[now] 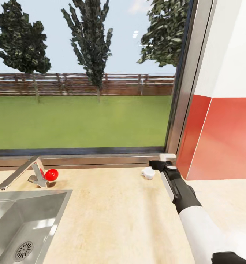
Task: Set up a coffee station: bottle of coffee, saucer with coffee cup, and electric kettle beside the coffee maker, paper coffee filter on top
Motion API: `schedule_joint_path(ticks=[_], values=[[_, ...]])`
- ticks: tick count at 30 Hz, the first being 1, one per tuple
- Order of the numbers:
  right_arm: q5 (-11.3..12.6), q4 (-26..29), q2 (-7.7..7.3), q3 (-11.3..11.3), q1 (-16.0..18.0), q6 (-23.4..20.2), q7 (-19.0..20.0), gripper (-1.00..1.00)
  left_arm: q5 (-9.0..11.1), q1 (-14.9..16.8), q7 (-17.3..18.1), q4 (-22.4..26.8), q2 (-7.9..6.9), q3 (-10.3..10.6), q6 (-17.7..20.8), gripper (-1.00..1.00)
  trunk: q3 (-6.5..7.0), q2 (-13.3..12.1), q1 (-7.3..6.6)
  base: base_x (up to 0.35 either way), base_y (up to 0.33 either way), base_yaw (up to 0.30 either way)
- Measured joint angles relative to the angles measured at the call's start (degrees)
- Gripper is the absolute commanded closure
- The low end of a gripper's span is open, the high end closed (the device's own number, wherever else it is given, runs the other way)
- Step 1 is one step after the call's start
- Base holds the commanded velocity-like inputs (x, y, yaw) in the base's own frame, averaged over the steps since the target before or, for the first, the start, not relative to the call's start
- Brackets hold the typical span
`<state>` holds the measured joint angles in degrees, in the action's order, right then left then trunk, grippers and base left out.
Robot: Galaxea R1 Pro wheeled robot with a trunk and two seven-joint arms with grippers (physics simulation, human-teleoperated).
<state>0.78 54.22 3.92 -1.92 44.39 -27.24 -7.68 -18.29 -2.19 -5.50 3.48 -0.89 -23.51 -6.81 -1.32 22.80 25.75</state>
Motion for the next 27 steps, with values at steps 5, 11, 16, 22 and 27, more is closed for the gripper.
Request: schedule_joint_path(ticks=[5, 11, 16, 22, 27], values=[[0.22, -7.04, 3.41, -0.19, 5.33, -0.29, -3.00, -1.00, -0.11, -0.79, 0.02, -1.36, -0.20, 0.11, -0.05, -1.00, 0.00, 0.00, 0.00, 0.000, 0.000, 0.000], [1.88, -8.76, 5.25, -0.05, 9.28, -0.40, -11.14, -1.00, -0.31, -2.06, 0.02, -1.56, -0.41, 0.51, -0.14, -1.00, 0.00, 0.00, 0.00, 0.000, 0.000, 0.000], [4.18, -12.47, 5.26, 0.08, 10.94, -0.34, -12.19, -1.00, -0.34, -2.28, 0.02, -1.57, -1.06, 0.60, -0.17, -1.00, 0.00, 0.00, 0.00, 0.000, 0.000, 0.000], [4.51, -13.16, 5.10, 0.21, 11.20, -0.08, -12.14, -1.00, -0.35, -2.30, 0.09, -1.60, -1.27, 0.62, -0.09, -1.00, 0.00, 0.00, 0.00, 0.000, 0.000, 0.000], [4.49, -13.11, 4.94, 0.24, 11.20, -0.18, -11.99, -1.00, -0.35, -2.30, 0.06, -1.65, -1.31, 0.69, -0.04, -1.00, 0.00, 0.00, 0.00, 0.000, 0.000, 0.000]])
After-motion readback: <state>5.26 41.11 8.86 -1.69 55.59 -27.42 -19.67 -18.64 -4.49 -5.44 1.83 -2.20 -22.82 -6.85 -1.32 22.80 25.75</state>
